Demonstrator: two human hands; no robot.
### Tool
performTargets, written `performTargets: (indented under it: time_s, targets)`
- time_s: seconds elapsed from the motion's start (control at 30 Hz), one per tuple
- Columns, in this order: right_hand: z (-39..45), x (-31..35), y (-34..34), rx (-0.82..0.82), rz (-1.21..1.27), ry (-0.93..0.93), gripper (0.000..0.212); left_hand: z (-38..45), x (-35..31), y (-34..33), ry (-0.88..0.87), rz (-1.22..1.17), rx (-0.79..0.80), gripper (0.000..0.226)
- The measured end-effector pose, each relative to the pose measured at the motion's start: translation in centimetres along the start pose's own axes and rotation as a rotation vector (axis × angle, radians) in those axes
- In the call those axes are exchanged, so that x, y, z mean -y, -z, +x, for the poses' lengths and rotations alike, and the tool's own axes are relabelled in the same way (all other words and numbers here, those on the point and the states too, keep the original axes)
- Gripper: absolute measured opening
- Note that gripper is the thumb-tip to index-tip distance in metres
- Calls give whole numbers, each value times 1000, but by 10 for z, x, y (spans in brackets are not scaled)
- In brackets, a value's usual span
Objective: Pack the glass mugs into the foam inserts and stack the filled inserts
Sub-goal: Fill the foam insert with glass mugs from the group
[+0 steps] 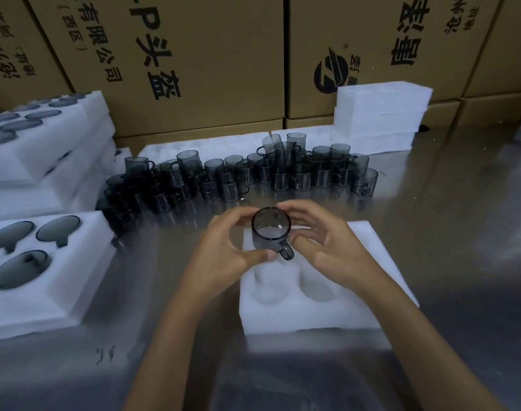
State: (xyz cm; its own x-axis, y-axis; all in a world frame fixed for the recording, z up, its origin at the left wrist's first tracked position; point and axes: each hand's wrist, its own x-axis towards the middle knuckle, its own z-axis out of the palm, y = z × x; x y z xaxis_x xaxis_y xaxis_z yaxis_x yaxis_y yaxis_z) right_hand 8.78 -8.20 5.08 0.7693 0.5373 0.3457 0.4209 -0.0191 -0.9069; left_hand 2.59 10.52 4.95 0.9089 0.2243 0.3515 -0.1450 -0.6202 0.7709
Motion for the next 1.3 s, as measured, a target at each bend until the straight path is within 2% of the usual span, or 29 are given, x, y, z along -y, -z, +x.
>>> performTargets:
  time_s: [0.23,0.47,0.73,0.9,1.07,1.17,1.3]
  targets:
    - [0,0,1,15,-52,-47,40,1,7,1,65,-97,73,63]
    - [1,1,0,-11,-141,-70,37,-1,10,-1,98,-26,152,74]
    - [0,0,-1,62,-200,-90,41,0,10,13,99,-85,136,56]
    - [0,-5,-1,18,-272,-74,41,0,6,12,104,-90,154,52]
    - [2,-9,0,8,-302,-103,42,-1,7,8,206,-266,141,30]
    - [3,-12,-1,26,-327,-125,43,0,10,5,205,-265,122,17]
    - [3,-14,-3,23,-377,-128,42,1,16,4,249,-316,181,23]
